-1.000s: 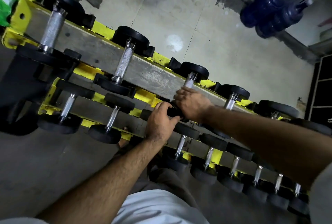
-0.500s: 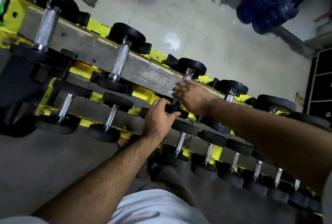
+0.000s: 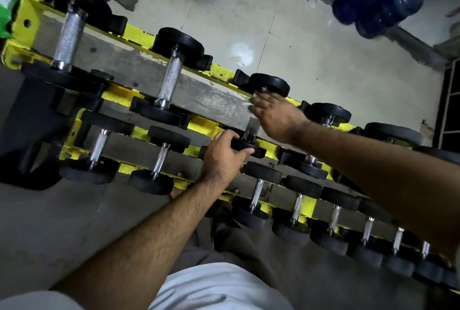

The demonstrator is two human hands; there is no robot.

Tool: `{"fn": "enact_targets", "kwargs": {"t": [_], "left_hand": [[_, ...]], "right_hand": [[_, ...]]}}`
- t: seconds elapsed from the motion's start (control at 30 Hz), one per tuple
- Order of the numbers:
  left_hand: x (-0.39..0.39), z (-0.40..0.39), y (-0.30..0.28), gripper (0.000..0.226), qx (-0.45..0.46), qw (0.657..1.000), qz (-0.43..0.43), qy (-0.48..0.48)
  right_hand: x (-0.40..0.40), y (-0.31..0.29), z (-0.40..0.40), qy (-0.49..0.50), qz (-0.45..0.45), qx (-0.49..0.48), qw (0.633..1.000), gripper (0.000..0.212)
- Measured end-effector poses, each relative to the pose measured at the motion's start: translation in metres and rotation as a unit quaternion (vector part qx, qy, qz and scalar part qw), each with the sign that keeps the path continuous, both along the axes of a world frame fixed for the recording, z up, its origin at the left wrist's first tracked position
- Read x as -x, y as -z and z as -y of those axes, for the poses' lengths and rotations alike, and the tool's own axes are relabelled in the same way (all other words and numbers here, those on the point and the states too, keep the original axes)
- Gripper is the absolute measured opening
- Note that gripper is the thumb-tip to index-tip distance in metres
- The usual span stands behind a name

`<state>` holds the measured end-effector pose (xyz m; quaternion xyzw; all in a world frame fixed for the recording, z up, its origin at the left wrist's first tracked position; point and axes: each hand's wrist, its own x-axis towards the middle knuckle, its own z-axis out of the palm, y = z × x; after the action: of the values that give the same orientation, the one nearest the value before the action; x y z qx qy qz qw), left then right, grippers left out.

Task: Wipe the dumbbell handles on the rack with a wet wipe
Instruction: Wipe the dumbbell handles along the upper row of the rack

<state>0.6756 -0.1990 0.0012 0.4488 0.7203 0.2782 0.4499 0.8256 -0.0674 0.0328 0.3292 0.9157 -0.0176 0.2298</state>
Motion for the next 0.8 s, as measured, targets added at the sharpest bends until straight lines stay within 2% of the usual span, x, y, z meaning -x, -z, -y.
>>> {"fn": "enact_targets", "kwargs": {"t": [0.1,0.23,0.27,0.33,0.4,0.5,0.63,0.7,0.8], "left_hand": [[0.002,-0.001,0.001,0.046,-0.001,1.000,-0.004,0.010],[0.006,-0.002,0.002,0.045,0.004,0.999,-0.009,0.031],[0.009,-0.003,0.002,0.045,0.004,0.999,-0.011,0.036],[0.013,-0.004,0.002,0.044,0.010,0.999,-0.009,0.048],[0.018,-0.007,0.001,0.043,0.011,0.998,-0.009,0.061],[0.024,-0.009,-0.001,0.045,0.003,0.995,-0.009,0.097],[0.035,-0.008,0.004,0.071,0.020,0.989,-0.001,0.146],[0.040,-0.009,0.009,0.068,0.014,0.987,-0.002,0.162],[0.043,-0.013,0.013,0.056,-0.010,0.982,-0.019,0.185]], "right_hand": [[0.006,0.001,0.008,-0.075,0.024,0.045,0.996,0.045],[0.006,0.000,-0.005,-0.001,0.024,-0.008,1.000,0.045],[0.010,0.001,-0.001,-0.012,0.031,-0.006,0.999,0.044],[0.015,0.005,0.013,-0.064,0.032,0.033,0.997,0.039],[0.016,-0.001,0.019,-0.084,-0.005,0.074,0.994,0.034],[0.014,-0.018,0.017,-0.002,-0.102,0.094,0.990,0.034],[0.015,-0.030,0.025,0.143,-0.210,0.092,0.963,0.038],[0.015,-0.030,0.027,0.190,-0.230,0.117,0.947,0.038],[0.018,-0.030,0.026,0.287,-0.263,0.183,0.903,0.040]]}}
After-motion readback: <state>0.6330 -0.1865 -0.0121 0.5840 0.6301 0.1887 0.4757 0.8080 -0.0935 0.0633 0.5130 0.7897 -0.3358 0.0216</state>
